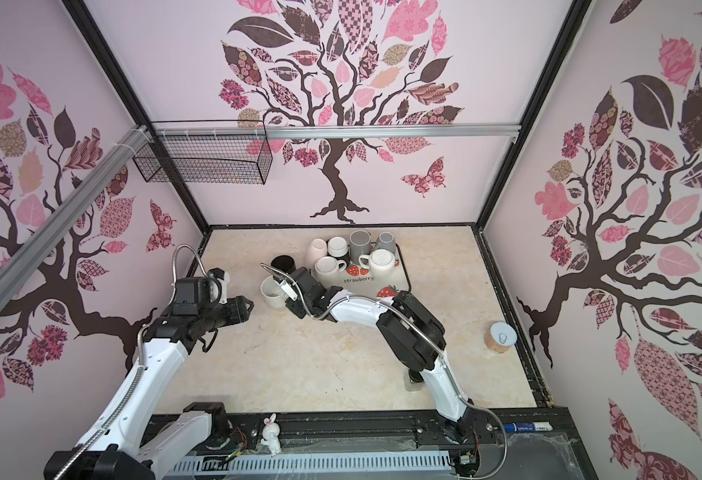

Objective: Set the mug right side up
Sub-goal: 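Open the right gripper and lift it off the mug handle, then move both grippers over the upside-down white mug on the tray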

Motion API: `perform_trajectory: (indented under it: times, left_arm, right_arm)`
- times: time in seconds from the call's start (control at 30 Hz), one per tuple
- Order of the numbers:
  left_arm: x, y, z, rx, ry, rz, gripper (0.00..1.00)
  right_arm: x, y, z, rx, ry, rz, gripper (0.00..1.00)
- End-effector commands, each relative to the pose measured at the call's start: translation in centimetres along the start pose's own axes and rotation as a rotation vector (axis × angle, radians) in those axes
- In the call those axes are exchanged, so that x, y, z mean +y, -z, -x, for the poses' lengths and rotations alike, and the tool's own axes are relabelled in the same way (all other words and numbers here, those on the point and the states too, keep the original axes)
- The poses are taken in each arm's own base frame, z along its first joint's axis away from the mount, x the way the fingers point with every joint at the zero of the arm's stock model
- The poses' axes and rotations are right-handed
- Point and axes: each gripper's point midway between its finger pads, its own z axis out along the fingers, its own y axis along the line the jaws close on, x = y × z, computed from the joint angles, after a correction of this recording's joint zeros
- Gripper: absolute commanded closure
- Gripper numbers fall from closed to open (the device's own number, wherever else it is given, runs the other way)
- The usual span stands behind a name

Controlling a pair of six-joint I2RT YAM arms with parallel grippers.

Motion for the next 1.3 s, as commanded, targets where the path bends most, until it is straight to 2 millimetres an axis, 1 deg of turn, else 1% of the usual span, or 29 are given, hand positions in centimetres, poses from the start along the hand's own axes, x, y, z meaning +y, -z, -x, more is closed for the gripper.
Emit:
perform_trajectory:
  times: [0.0, 0.1, 0.2, 0.27, 0.37, 0.47, 0.57, 0.63, 0.67, 0.8, 0.97, 1.1, 1.17, 1.27]
  left_arm:
    - [-1.7, -0.6, -0.3, 0.016, -0.027, -0.05, 0.42]
    - [-3.1, -0.6, -0.1, 0.018, -0.054, -0.049, 0.43]
    - [-4.8, -0.5, 0.2, 0.004, -0.052, -0.065, 0.44]
    - [-6.2, -0.5, 0.5, -0.012, -0.078, -0.062, 0.44]
    - [-8.4, -0.8, 0.5, -0.022, -0.114, -0.072, 0.44]
    - [-10.7, -1.5, 0.3, -0.012, -0.136, -0.097, 0.45]
    - [-12.6, -2.4, -0.2, 0.025, -0.173, -0.109, 0.45]
    - [-13.3, -2.9, -0.7, 0.046, -0.187, -0.114, 0.45]
    - [-13.5, -3.1, -0.9, 0.053, -0.189, -0.119, 0.44]
    - [-13.9, -3.5, -1.1, 0.051, -0.187, -0.143, 0.45]
    - [-13.8, -3.9, -1.2, 0.042, -0.199, -0.143, 0.44]
    - [-13.9, -4.6, -1.3, 0.035, -0.188, -0.15, 0.44]
    - [-14.0, -4.8, -1.2, 0.031, -0.183, -0.152, 0.44]
    - [-14.2, -5.4, -1.0, 0.028, -0.172, -0.15, 0.44]
  right_arm:
    - [-2.2, 5.4, 5.2, -0.154, -0.101, 0.026, 0.57]
    - [-3.9, 7.6, 5.4, -0.184, -0.195, 0.057, 0.55]
    - [-6.8, 8.8, 4.3, -0.178, -0.293, 0.048, 0.52]
    - [-9.3, 8.7, 3.2, -0.153, -0.353, 0.016, 0.49]
    - [-12.4, 7.6, 1.8, -0.087, -0.448, 0.028, 0.47]
    - [-14.1, 6.4, 1.1, -0.06, -0.53, 0.062, 0.45]
    - [-14.9, 5.2, 1.1, -0.057, -0.531, 0.056, 0.42]
    - [-15.3, 4.3, 0.9, -0.055, -0.521, 0.041, 0.41]
    - [-15.5, 3.6, 0.5, -0.044, -0.521, 0.033, 0.41]
    - [-16.1, 1.7, 0.4, -0.018, -0.519, 0.031, 0.41]
    - [-16.8, -0.5, -1.1, 0.015, -0.502, -0.008, 0.41]
    - [-17.1, -1.6, -2.3, 0.05, -0.475, -0.032, 0.41]
    - [-16.9, -1.7, -2.9, 0.071, -0.464, -0.03, 0.42]
    - [-16.5, -1.4, -3.7, 0.087, -0.454, -0.022, 0.45]
